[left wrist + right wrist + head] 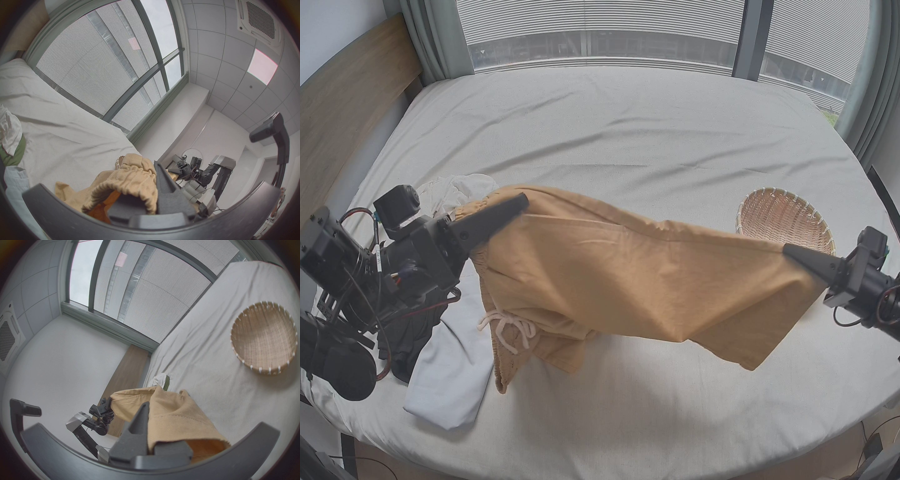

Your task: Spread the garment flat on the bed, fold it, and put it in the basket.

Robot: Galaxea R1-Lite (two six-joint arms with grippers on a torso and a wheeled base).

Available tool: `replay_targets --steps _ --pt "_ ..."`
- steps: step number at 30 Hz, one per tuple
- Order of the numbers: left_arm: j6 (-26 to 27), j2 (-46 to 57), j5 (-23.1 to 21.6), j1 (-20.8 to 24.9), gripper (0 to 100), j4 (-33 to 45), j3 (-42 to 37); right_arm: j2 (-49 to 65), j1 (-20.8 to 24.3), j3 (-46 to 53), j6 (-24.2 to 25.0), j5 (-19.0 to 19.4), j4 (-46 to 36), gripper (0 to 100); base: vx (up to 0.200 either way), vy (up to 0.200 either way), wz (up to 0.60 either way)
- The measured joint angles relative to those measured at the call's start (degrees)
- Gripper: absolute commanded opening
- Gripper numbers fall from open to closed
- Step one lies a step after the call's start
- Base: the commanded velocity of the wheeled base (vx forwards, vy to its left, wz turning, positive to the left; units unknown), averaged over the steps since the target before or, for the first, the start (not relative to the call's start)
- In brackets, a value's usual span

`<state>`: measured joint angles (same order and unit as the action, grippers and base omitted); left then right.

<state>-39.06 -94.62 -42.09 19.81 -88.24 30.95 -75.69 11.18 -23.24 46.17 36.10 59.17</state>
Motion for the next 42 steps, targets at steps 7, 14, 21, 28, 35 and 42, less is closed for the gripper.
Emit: replay_targets --steps 7,14,21,28,35,42 --pt "-4.9 2.7 -2.0 -1.7 0 0.0 0.2 4.9 -7.8 -2.5 0.0 4.2 -3.3 0 0.000 0.000 0.00" --pt "-5.3 3.5 -6.4 -8.5 0 0.0 -1.4 5.5 -14.5 -2.9 0.0 8.6 -3.6 0 0.000 0.000 0.00" --pt "-5.5 4.2 -7.6 -11.1 0 0.0 -2.8 5.2 -16.0 -2.6 0.0 9.1 -3.8 0 0.000 0.000 0.00" --pt "-5.5 5.2 -7.4 -11.1 0 0.0 -3.6 5.1 -14.6 -2.8 0.0 9.0 -3.8 0 0.000 0.000 0.00" --pt "-5.6 7.3 -7.5 -11.0 0 0.0 -4.8 5.2 -13.5 -3.0 0.0 9.1 -3.4 0 0.000 0.000 0.00" --pt "-5.8 9.1 -7.2 -10.5 0 0.5 -4.6 7.2 -12.0 -4.3 1.2 9.1 -3.9 0 0.000 0.000 0.00"
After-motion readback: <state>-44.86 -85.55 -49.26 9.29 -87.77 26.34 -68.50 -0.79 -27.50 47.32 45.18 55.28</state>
